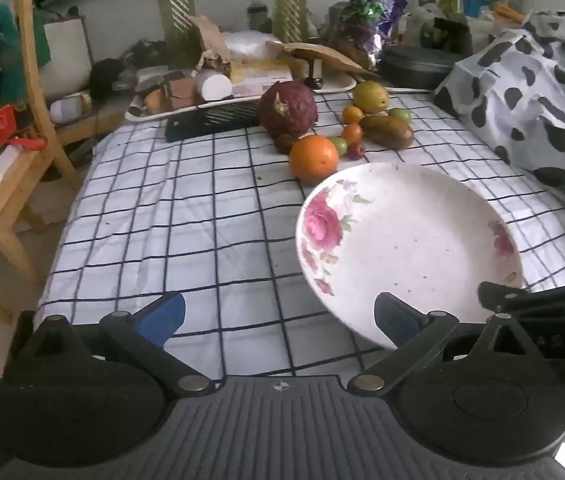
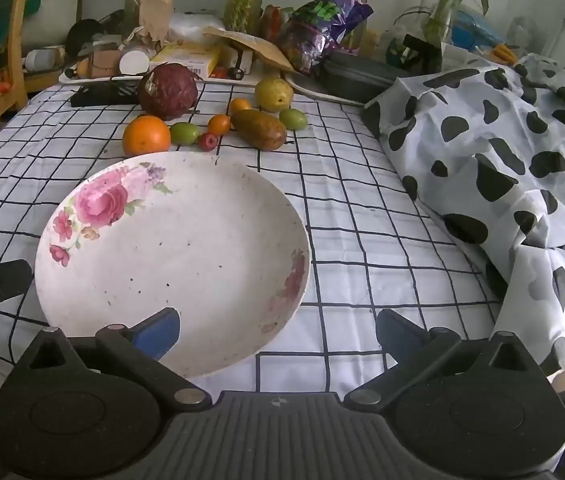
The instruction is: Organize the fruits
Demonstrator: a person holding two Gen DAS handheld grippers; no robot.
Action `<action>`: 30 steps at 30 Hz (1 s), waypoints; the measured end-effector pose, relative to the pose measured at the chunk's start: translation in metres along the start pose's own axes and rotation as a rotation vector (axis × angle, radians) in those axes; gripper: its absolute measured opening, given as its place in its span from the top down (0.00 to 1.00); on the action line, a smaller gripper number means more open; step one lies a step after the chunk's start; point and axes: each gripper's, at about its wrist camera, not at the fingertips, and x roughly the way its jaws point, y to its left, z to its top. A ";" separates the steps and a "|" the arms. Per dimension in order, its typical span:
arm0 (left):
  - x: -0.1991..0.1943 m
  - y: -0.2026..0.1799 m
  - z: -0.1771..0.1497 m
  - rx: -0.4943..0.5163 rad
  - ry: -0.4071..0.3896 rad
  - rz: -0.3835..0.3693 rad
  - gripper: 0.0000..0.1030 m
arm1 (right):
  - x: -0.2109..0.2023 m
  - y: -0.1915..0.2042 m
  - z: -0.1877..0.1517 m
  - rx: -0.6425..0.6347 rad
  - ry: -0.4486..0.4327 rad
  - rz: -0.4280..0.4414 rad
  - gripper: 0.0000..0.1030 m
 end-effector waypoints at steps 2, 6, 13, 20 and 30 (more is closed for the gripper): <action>-0.001 -0.001 0.000 -0.011 -0.006 -0.008 0.01 | 0.001 -0.001 0.001 0.005 0.000 0.004 0.00; 0.001 0.002 -0.001 -0.033 0.018 -0.032 0.01 | -0.001 -0.001 -0.001 -0.010 -0.018 -0.010 0.00; 0.000 -0.002 -0.002 0.006 0.031 -0.031 0.01 | 0.003 -0.001 -0.001 -0.004 0.001 -0.019 0.00; -0.004 0.002 0.000 -0.055 0.042 -0.054 0.01 | 0.000 -0.003 -0.002 -0.005 -0.007 -0.018 0.00; -0.007 -0.015 -0.001 0.015 0.037 -0.033 0.00 | -0.003 -0.012 -0.009 0.012 0.002 -0.027 0.00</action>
